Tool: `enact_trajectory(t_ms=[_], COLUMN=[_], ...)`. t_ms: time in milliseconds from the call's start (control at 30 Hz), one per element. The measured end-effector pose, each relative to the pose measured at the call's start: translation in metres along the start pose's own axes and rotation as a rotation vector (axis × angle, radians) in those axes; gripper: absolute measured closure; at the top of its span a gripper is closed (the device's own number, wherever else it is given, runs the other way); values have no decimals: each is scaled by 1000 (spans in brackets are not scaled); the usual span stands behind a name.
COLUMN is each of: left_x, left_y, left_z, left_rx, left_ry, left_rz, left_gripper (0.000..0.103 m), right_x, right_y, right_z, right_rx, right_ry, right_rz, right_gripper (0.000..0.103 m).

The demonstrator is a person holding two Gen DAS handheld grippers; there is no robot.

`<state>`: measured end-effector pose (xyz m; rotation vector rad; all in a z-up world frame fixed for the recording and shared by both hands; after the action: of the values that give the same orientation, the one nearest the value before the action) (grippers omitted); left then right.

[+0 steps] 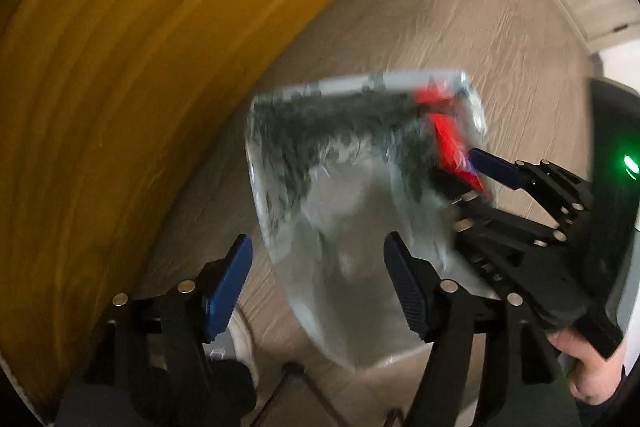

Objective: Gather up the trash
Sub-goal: 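Carry both items to the wastebasket and open both grippers to drop them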

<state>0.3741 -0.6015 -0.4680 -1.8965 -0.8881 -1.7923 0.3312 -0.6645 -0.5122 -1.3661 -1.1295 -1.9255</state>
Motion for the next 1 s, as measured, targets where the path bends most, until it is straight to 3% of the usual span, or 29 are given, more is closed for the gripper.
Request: enact_trajectory(t_ms=[100,167,400,600,800,833,1000], left_x=[10,11,30,68,148,162,266], left_y=[0,11,2,-29,-63,-66,-92], left_z=[1,6,16,21,28,31,56], left_rx=[-4,8,24,37,38,46,51], left_ry=[-17,10,56,-7,-75,-80,-133], left_rz=[-4,-27,-19,-47,-218,-239,-451], left_gripper=[34,30,29,29,29,29,26], right_x=[2,6,38,84,150,165,244], right_y=[9,9,-3,-28,-53,-55,-55], right_z=[3,1,-9,-18,-16,-11,26], right_rx=[25,22,-1,-33,-58,-52,5], right_ry=[-14,-32,-71,-109,-153,-161,-153], right_rz=[-15,-18,-32,-52,-112,-133,-317], right_gripper=[45,45,45,45,45,41,30])
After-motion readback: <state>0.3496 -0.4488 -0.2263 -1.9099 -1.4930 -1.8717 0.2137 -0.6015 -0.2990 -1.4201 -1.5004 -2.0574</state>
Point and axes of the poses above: each gripper's, at about its wrist camera, not at the fingertips, and x roughly against the way its jaws point, z to its left, y to its top, the point moved 1 cm from there along -x, roughly the way its jaws point, and after that the axes turned 9 degrees about -z, right-handed, at the moved point
